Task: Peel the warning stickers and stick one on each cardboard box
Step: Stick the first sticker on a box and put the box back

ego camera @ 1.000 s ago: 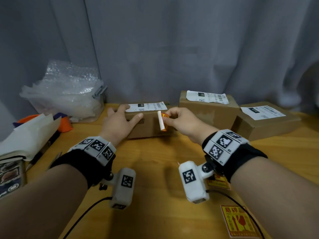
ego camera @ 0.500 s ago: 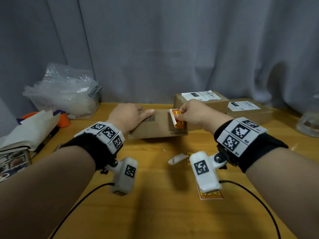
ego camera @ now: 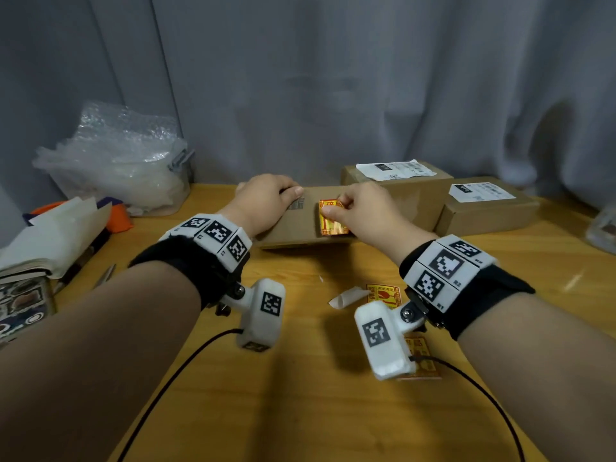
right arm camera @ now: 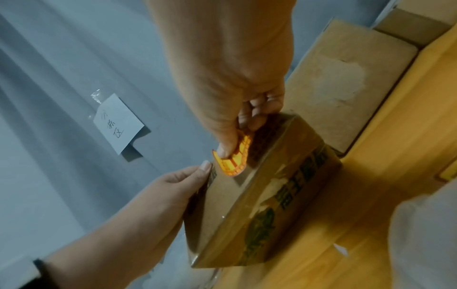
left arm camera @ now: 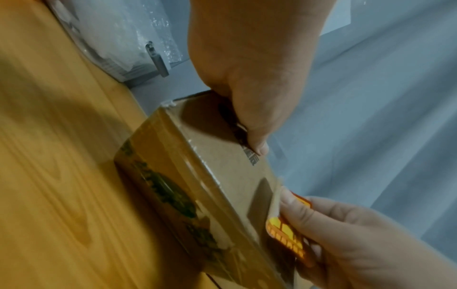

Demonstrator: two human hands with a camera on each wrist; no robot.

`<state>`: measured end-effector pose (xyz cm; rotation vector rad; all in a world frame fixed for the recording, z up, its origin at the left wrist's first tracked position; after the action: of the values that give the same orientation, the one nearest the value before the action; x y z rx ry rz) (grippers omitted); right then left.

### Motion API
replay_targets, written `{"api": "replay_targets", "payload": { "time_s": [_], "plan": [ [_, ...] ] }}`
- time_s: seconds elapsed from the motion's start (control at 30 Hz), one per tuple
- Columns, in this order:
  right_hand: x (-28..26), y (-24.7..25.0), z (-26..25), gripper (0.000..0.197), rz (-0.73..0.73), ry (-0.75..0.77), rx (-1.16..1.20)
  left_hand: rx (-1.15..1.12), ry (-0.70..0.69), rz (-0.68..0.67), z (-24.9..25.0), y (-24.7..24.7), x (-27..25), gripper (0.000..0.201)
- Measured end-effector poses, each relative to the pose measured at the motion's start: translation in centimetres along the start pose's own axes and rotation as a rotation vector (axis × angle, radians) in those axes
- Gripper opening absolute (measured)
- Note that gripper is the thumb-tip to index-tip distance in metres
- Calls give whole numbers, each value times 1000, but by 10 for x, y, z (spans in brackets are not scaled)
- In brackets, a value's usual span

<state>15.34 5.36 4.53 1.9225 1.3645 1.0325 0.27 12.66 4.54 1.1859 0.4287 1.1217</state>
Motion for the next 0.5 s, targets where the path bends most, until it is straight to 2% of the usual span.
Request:
{"api": "replay_targets", "payload": {
  "time_s": [0.13,0.3,0.5],
  "plan": [
    [9,-3,-2,38,4,1,-13,-54,-3,-2,-2,-3,0,37],
    [16,-7,-4,32,-1,-9,-39,-45,16,14,0,-2,-1,40],
    [16,-5,-4,29,23,13,-70,-63,23,21,4,0,-4,52]
  ]
}}
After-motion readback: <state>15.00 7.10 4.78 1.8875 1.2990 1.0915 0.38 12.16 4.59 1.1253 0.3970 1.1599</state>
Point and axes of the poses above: each hand's wrist, its own x-axis towards the middle knuckle, its own y-axis out of the back of the hand, z = x × y, the point moved 4 cm from there along x, towards the middle knuckle, and after that the axes turned 1 degree about z, right-handed, at the moved point
